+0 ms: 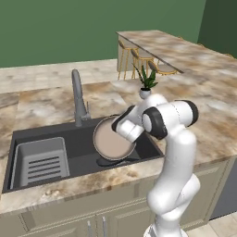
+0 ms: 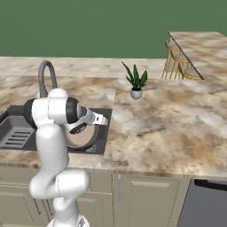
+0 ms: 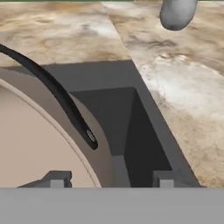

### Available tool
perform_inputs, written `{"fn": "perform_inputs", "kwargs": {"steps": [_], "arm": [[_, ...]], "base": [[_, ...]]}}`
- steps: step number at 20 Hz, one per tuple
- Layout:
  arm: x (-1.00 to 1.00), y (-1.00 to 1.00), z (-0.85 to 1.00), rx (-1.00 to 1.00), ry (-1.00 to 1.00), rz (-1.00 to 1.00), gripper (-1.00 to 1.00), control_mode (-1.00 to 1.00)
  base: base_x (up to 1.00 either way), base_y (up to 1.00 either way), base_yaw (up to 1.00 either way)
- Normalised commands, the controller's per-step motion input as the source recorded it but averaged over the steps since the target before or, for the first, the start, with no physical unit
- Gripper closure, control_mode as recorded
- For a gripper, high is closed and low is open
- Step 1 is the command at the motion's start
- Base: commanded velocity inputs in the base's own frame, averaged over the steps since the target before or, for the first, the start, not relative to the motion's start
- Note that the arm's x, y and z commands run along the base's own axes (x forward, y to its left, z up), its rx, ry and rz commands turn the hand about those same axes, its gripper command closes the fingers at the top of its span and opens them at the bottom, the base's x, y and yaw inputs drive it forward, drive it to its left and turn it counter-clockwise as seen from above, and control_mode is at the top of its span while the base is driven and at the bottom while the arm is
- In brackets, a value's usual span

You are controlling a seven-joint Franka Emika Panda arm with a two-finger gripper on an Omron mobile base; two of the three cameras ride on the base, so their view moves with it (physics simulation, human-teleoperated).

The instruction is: Move the pot and pan from the stove into the sink.

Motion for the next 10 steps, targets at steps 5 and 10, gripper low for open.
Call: {"fn": "perform_inputs", "kwargs": {"steps": [5,10], "arm": [[-0.16,-0.01,0.84,0.03,0.03,0.0,-1.0,-1.0],[-0.48,-0.1,0.79,0.03,0.0,0.01,-1.0,-1.0]], "base": [[0.0,0.0,0.0],[0.0,0.0,0.0]]}}
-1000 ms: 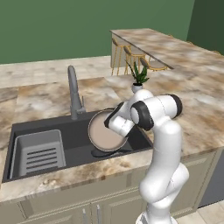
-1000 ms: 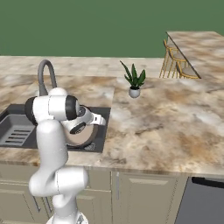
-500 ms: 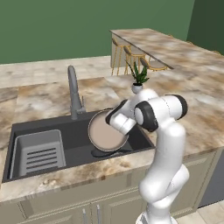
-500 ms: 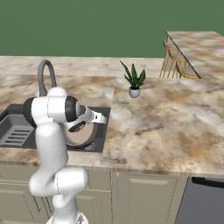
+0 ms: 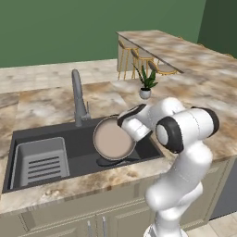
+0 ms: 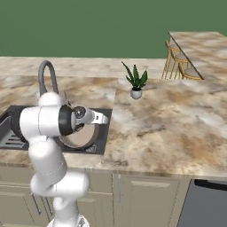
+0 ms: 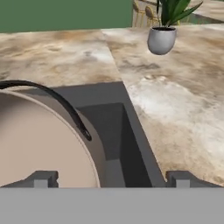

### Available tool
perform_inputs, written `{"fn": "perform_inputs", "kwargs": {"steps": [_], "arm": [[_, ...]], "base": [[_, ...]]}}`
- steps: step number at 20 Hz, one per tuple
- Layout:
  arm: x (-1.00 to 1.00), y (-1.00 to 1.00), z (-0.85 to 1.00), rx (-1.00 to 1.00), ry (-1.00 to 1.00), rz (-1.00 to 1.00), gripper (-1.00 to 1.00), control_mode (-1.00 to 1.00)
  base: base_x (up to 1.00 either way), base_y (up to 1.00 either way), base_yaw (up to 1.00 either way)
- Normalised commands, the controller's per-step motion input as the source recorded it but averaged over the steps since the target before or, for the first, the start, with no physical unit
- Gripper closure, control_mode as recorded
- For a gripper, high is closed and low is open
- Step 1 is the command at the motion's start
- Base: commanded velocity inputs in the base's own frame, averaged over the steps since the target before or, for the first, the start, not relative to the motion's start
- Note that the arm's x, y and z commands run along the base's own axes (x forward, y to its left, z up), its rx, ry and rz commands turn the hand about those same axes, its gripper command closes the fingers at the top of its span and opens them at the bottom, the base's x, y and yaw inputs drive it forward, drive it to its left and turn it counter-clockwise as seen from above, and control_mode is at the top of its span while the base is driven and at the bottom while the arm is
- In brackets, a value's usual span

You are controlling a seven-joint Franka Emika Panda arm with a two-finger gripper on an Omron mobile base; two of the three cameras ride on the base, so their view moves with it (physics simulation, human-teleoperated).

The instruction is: Move the pot and pan from the stove into the sink.

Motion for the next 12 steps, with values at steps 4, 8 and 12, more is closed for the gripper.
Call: {"fn": "perform_inputs", "kwargs": {"steps": [4,8,12], "arm": [[-0.64,-0.13,0.72,0.05,-0.04,0.09,-1.0,-1.0],[-0.67,-0.03,0.68,0.06,-0.11,0.14,-1.0,-1.0],[-0.63,-0.05,0.64,0.03,-0.16,0.17,-1.0,-1.0]], "base": [[0.0,0.0,0.0],[0.0,0.0,0.0],[0.0,0.0,0.0]]}}
